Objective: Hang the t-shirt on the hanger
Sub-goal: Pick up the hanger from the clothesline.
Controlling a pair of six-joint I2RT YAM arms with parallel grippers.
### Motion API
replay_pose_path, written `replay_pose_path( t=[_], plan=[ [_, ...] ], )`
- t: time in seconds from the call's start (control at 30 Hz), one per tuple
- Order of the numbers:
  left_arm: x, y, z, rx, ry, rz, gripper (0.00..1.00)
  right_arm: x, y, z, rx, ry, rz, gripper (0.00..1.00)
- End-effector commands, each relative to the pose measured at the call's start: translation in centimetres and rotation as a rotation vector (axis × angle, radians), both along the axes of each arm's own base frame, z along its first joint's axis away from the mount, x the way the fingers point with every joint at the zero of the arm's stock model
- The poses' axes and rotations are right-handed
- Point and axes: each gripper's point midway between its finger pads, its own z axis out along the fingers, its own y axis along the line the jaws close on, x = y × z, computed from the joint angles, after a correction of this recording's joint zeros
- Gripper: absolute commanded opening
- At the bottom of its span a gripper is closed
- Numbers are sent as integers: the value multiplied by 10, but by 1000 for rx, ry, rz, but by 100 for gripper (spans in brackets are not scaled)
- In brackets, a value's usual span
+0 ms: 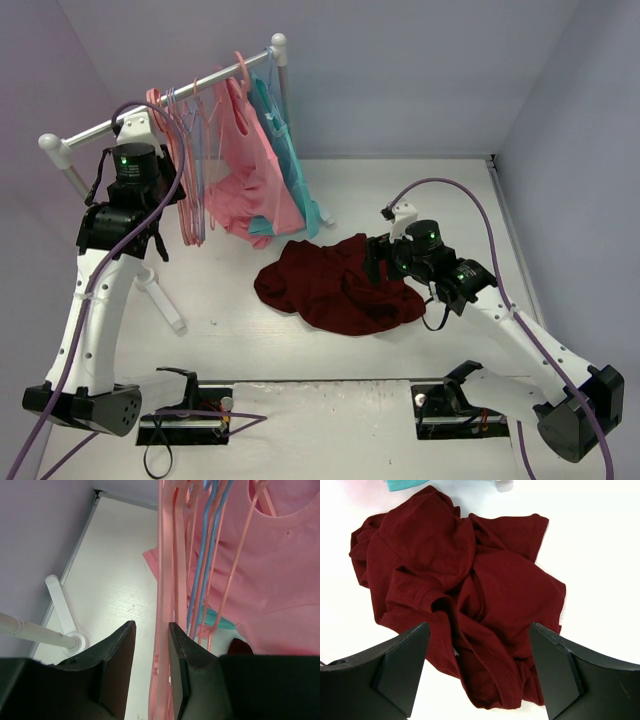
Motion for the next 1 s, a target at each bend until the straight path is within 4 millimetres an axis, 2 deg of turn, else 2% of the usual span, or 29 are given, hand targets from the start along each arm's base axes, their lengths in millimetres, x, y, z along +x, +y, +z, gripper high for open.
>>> replay_pose_path(
  t=[0.0,0.33,0.53,0.7,0.77,0.9,0.97],
  plan=[
    [6,-3,20,-13,-64,-23,28,5,6,14,27,-59,23,77],
    [19,2,2,-95,-64,86,27,4,8,9,24,-42,26,77],
    [15,18,9,-104,-119,198,24,4,8,9,23,-41,26,77],
    [15,18,11,-107,-140,198,25,4,8,8,22,-38,28,77],
    [16,17,10,-108,-143,187,34,5,8,7,21,-36,29,77],
    [24,0,12,-142,-168,98,48,5,9,5,17,-32,33,77],
    [27,-5,14,-156,-174,74,52,4,9,5,18,-30,35,77]
  ],
)
